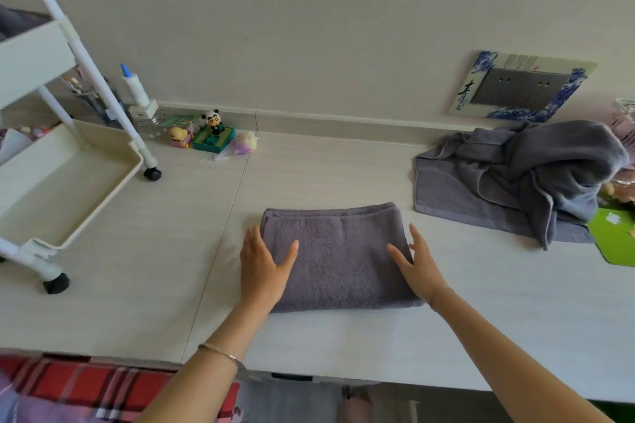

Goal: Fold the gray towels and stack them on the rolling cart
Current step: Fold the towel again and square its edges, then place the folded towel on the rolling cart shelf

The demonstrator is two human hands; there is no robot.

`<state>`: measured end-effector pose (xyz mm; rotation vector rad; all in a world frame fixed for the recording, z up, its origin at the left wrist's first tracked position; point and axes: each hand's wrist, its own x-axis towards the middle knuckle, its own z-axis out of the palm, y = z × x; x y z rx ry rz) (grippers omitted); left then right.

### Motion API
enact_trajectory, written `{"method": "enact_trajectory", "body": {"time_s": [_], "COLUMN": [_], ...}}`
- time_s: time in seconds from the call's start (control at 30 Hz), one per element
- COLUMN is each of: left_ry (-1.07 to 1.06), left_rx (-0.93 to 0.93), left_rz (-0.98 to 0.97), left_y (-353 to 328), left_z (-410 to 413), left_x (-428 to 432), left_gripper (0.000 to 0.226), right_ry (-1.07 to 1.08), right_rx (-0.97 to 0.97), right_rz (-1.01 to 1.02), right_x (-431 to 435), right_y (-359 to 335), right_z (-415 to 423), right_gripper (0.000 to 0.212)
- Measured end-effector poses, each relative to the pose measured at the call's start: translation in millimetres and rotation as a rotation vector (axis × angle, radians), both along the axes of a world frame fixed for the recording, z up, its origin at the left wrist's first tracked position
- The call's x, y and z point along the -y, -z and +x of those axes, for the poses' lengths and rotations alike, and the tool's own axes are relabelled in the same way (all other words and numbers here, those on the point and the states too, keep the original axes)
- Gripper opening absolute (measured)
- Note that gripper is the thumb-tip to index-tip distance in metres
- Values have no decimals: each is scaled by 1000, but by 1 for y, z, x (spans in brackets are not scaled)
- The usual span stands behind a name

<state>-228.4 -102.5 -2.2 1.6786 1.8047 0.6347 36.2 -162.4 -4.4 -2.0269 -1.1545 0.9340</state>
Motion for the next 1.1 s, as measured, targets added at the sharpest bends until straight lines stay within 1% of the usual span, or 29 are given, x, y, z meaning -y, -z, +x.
{"method": "enact_trajectory", "body": {"time_s": [0.03,0.1,0.2,0.3,0.37,0.43,0.5,0.53,0.57,0.63,0.73,0.8,0.93,0.97,1.0,1.07,1.1], "left_ry": [-61,-146,-116,-62,-47,-29,-2,8,33,82,100,99,86,70,52,10,-5], "left_rx": [12,47,81,136,213,328,474,527,582,643,746,823,949,980,1010,1102,1155], "left_rz": [-32,-155,-375,-416,-451,-543,-657,-694,-706,-684,-580,-525,-375,-343,-301,-198,-174], "left_y": [-2,-3,0,1,3,-6,-18,-25,-38,-60,-102,-128,-187,-199,-207,-226,-235], "left_z": [-7,-23,-38,-40,-39,-40,-44,-47,-51,-58,-80,-91,-135,-145,-156,-182,-191], "left_x": [3,5,7,10,11,12,9,8,8,6,5,2,2,2,2,1,2], "left_gripper": [92,91,91,73,61,59,70,69,64,50,42,38,19,18,22,42,48], "right_ry": [53,145,204,177,184,234,251,242,238,204,155,140,-30,-75,-110,-180,-209], "right_rx": [-86,-175,-209,-204,-273,-467,-669,-725,-760,-808,-840,-857,-933,-955,-977,-1016,-1020], "right_rz": [-28,-66,-148,-245,-301,-287,-223,-196,-168,-122,-40,21,124,149,161,179,189], "right_x": [7,18,26,31,31,32,35,38,40,40,31,22,-8,-15,-22,-41,-51], "right_y": [-3,-10,-16,-20,-25,-35,-52,-59,-68,-84,-124,-150,-204,-216,-225,-245,-253], "right_z": [-1,0,4,-3,-7,-8,-8,-9,-11,-17,-38,-49,-90,-99,-108,-129,-138], "right_gripper": [71,65,62,54,53,59,58,56,55,56,59,53,35,31,29,27,26]}}
